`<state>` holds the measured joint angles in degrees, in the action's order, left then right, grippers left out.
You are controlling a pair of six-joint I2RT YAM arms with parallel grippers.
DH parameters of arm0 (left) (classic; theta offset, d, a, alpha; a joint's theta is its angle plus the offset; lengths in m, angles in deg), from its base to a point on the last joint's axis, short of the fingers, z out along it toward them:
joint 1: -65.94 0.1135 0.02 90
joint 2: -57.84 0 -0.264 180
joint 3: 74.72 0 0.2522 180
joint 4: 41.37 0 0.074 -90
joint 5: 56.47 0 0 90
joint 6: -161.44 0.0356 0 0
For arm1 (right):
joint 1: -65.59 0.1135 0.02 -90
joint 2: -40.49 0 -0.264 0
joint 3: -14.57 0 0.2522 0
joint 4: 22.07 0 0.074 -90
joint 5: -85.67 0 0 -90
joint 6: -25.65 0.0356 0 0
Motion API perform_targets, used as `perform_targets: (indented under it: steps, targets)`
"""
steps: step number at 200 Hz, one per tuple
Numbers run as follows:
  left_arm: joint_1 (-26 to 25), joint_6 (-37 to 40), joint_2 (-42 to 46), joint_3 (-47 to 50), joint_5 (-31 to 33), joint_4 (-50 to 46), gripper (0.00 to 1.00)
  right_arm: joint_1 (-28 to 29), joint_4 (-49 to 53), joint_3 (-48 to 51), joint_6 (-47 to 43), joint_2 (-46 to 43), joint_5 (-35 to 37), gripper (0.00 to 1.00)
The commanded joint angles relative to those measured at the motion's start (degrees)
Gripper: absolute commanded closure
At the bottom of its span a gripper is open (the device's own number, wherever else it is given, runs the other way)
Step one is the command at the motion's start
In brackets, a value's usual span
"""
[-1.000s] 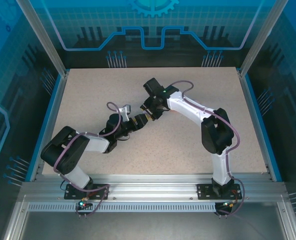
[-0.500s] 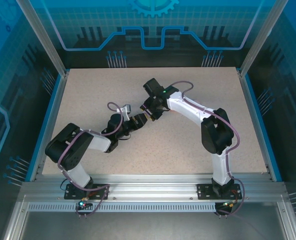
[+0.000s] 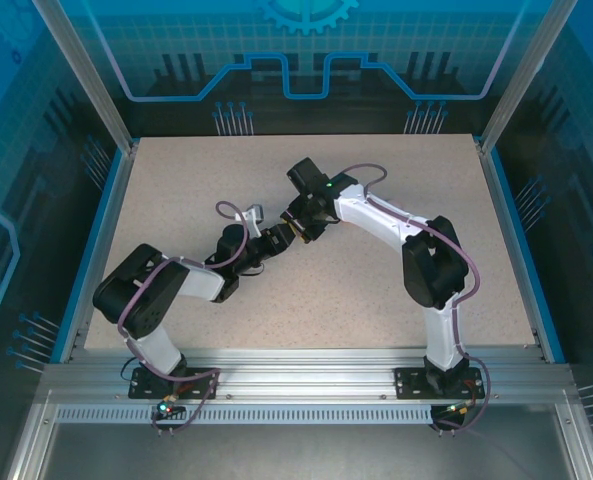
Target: Insert the wireless bluetooth earbuds into the charging case
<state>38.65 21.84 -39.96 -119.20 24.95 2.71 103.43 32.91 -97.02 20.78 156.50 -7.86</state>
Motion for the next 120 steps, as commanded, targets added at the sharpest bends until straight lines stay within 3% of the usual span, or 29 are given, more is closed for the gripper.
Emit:
perform_targets:
  steps: [1, 54, 120]
  targets:
    - [-0.2, 0.1, -1.2, -1.5, 0.9, 2.3, 0.60, 0.6, -0.1, 0.9, 0.6, -1.0, -0.9, 0.53]
    - [-0.3, -0.4, -1.8, -2.0, 0.7, 2.9, 0.67, 0.7, -0.3, 1.0, 0.7, -1.2, -1.0, 0.54]
    - [-0.4, -0.8, -1.9, -1.9, 0.4, 2.7, 0.85, 0.7, -0.6, 1.0, 0.9, -1.6, -0.9, 0.53]
